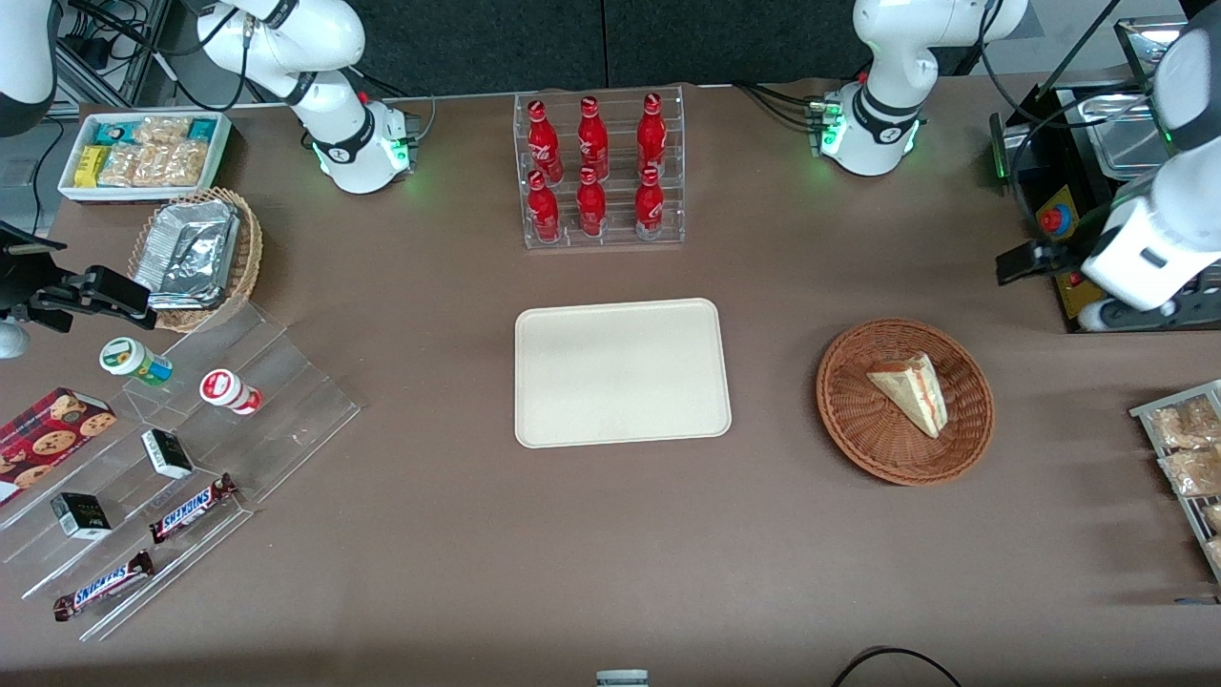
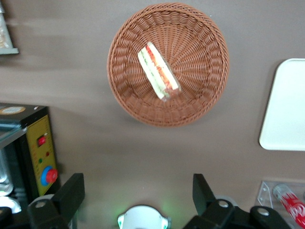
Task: Place sandwich from basket to tray
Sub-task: 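Move the left gripper over the sandwich in the wicker basket, then lower the left gripper and close it on the wrapped sandwich, then lift the sandwich and carry it over the cream tray, then lower the sandwich onto the tray and open the left gripper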
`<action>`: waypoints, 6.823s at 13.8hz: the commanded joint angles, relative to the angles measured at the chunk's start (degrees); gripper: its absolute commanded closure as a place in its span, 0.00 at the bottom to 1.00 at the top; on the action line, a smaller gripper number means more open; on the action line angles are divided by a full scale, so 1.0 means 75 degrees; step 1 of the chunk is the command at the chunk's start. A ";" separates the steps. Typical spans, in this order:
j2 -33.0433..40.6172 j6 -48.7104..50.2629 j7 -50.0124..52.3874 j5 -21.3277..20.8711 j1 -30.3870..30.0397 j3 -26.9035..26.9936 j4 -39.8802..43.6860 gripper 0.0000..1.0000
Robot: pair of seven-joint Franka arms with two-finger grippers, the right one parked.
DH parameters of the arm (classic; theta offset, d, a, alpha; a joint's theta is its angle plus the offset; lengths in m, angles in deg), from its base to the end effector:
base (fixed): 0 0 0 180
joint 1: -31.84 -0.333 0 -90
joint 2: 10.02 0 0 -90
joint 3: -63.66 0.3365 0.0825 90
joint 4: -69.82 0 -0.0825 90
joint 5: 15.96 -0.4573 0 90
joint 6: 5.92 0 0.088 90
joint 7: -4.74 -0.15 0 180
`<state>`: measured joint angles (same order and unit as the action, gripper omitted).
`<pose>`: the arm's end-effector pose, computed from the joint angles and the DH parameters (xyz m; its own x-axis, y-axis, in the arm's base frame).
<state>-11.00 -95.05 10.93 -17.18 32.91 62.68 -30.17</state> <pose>0.6080 -0.0185 0.4972 0.9767 0.0732 -0.2018 0.0659 -0.9969 -0.0426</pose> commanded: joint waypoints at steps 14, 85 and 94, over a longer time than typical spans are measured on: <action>-0.0079 -0.5599 0.4565 -0.0037 0.0080 -0.0044 -0.3730 0.00; -0.4919 -0.5436 0.6077 -0.0482 0.5893 -0.0173 0.0805 0.00; -0.4779 -0.4747 0.6065 -0.0470 0.5823 -0.0138 0.1459 0.00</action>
<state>-47.03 -134.02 56.15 -20.08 76.59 61.41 -22.15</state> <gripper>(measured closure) 0.000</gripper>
